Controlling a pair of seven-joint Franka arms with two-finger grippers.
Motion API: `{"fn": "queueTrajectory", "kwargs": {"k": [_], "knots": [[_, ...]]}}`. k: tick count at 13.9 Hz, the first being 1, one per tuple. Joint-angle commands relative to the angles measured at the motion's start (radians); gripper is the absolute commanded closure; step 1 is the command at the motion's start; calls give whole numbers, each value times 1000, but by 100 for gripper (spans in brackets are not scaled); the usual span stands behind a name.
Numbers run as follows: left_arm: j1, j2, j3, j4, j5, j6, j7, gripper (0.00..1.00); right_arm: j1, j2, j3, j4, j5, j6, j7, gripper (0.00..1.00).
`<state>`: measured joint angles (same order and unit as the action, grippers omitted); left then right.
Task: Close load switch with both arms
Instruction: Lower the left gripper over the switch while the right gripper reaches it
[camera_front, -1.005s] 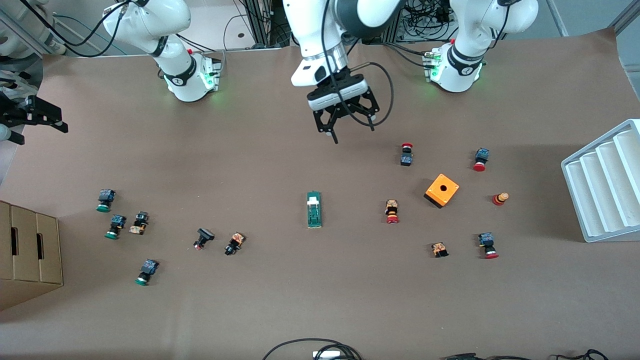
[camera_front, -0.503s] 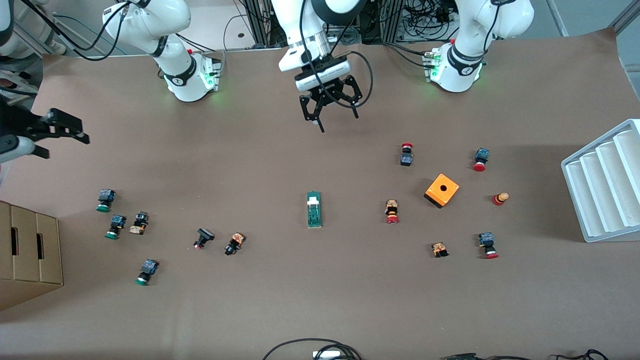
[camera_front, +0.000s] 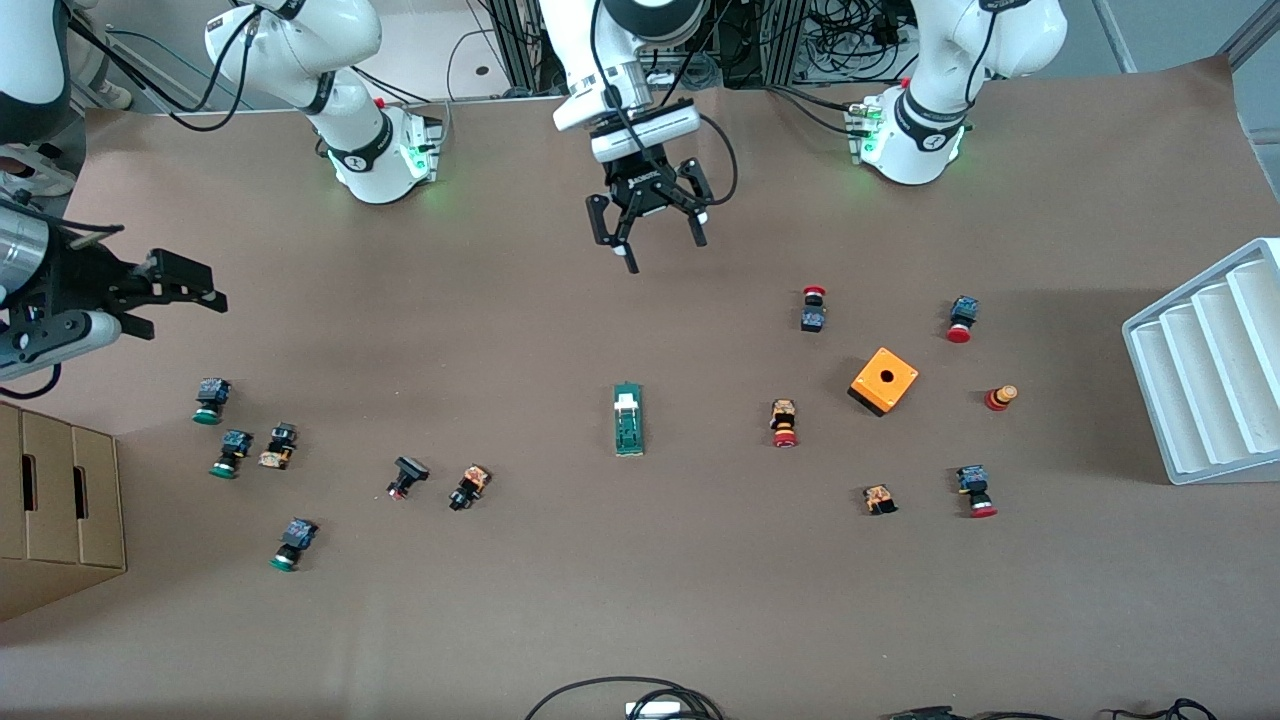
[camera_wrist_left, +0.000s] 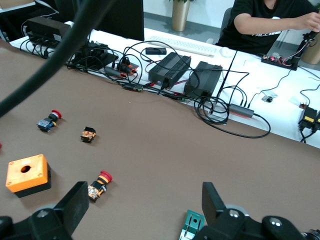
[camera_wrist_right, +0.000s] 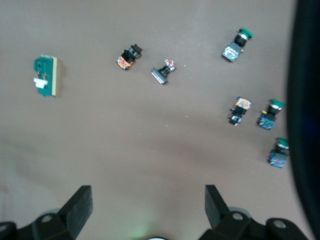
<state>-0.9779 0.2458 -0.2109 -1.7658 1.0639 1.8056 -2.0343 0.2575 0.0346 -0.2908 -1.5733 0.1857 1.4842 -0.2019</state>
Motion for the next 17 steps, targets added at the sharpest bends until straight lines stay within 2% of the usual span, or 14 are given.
{"fn": "queueTrajectory", "kwargs": {"k": [1,6,7,10,14,17], "knots": [[-44,113,13,8,106,4,-67,0,23,44,-4,65,40,-7,143,0],[-51,154,18,-37,133,67,-56,0,88,48,-5,68,41,-8,416,0],[-50,182,18,-31,168,69,-69,0,98,50,-5,68,41,-8,465,0],[-48,216,18,-24,218,75,-69,0,114,65,-5,70,105,-8,602,0],[-68,248,13,-24,271,92,-72,0,187,88,-5,84,112,-4,849,0],[-82,308,5,-24,324,92,-203,0,255,151,-5,156,113,-5,1107,0]]}}
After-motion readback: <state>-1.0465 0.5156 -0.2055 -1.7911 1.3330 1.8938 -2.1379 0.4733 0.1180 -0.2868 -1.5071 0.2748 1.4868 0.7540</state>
